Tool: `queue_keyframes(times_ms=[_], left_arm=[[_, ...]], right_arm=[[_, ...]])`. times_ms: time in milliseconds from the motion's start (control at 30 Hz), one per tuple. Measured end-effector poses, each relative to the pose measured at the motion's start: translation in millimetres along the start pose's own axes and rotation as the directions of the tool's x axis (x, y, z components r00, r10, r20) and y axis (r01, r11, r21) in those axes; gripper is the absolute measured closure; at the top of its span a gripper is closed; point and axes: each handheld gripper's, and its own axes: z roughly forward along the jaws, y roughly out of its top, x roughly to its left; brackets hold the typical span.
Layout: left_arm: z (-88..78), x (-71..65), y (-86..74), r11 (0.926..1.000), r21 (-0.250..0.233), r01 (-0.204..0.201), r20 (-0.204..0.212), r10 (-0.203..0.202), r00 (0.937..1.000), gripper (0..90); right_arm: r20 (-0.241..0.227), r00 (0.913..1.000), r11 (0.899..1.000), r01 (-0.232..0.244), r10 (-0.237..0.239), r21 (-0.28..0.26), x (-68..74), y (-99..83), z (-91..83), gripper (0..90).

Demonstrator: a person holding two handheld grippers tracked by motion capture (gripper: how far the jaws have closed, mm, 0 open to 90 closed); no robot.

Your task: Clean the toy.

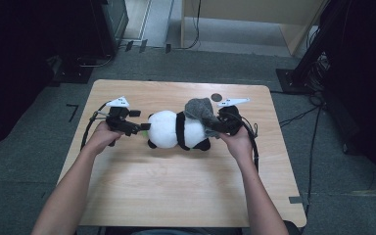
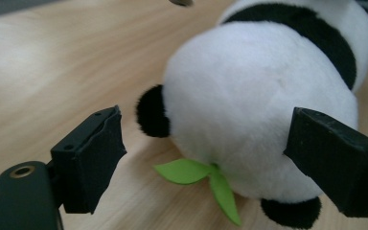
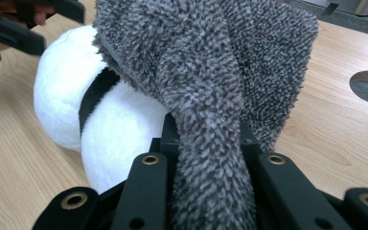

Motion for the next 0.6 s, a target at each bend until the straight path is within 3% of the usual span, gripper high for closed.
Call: queue_keyframes(times_ms=[100,167,200,267,400,600], left_arm=[[11.2,-5.7,0.0,0.9994,0.035,-0.005,0.076,0.002,0.9971,2.8],[21.7,-15.6,-3.4,0.9936,0.093,-0.065,0.096,0.056,0.9938,0.6],[26.3,-21.1,-5.1,0.9892,0.112,-0.094,0.08,0.086,0.9931,0.0],[28.3,-27.8,-7.2,0.9907,0.092,-0.1,0.058,0.095,0.9938,0.0],[25.8,-36.9,-14.1,0.9914,0.077,-0.106,0.062,0.101,0.993,0.0],[20.4,-56.4,-20.4,0.9888,0.101,-0.11,0.107,0.099,0.9893,0.0]], right_arm=[[-0.004,1.0,1.0,0.003,-0.003,-0.002,-0.5,-0.1,0.1,74.9],[-0.007,1.0,1.0,0.003,-0.003,0.0,0.1,-0.1,0.1,74.9],[-0.01,0.9999,1.0,0.007,-0.007,0.001,0.7,-0.1,0.0,74.9],[-0.01,0.9998,1.0,0.018,-0.017,0.004,2.1,0.2,-0.2,74.9],[0.005,0.9997,1.0,0.024,-0.024,0.006,2.3,0.6,-0.1,74.8],[0.029,0.9992,1.0,0.029,-0.029,0.009,-0.6,1.6,-0.4,74.7]])
